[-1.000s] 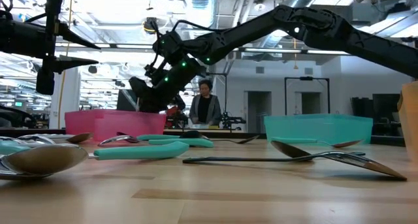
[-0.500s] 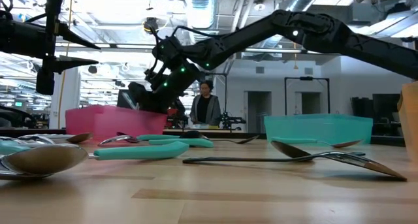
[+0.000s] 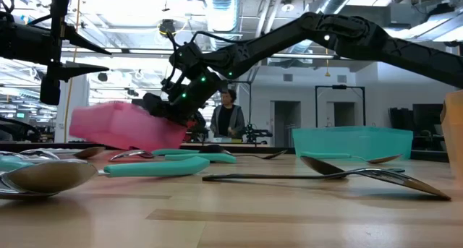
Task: Sort silverware by color (type)
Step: Put the blue patterned spoon into the red bin
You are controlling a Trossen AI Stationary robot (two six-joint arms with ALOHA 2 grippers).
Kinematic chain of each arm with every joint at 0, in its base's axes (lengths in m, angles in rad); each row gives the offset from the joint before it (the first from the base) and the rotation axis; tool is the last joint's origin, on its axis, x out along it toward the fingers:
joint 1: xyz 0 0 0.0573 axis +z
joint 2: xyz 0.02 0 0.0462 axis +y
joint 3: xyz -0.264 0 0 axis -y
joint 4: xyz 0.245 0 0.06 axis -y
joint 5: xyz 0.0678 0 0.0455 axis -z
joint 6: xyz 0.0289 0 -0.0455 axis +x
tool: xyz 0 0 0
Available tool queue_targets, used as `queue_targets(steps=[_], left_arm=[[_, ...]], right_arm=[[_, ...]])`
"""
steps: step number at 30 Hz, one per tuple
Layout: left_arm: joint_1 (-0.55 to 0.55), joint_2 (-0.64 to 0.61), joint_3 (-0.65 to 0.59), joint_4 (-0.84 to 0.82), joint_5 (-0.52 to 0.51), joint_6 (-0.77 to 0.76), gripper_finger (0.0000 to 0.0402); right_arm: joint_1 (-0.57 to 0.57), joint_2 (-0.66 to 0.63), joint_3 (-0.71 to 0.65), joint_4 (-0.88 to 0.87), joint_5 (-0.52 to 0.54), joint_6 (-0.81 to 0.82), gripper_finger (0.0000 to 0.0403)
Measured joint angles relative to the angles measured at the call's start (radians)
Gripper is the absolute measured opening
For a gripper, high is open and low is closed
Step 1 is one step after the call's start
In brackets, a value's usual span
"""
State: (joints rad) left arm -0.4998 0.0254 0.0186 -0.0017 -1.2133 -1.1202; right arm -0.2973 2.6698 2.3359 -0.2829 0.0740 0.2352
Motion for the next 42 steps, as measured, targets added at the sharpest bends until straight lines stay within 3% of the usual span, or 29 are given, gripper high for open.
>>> queue_targets(steps=[31,39,42], left_arm=[[0.0,0.0,0.0,0.0,0.002,0.001,0.0123],[0.0,0.0,0.0,0.001,0.009,0.001,0.0123],[0.0,0.0,0.0,0.012,0.081,0.033,0.0123]], right_arm=[[-0.02,-0.025,0.017,0.048,-0.081,0.011,0.0068],[-0.059,-0.125,0.018,0.025,-0.201,0.034,0.0068],[-0.08,-0.196,0.018,0.004,-0.259,-0.006,0.0068]])
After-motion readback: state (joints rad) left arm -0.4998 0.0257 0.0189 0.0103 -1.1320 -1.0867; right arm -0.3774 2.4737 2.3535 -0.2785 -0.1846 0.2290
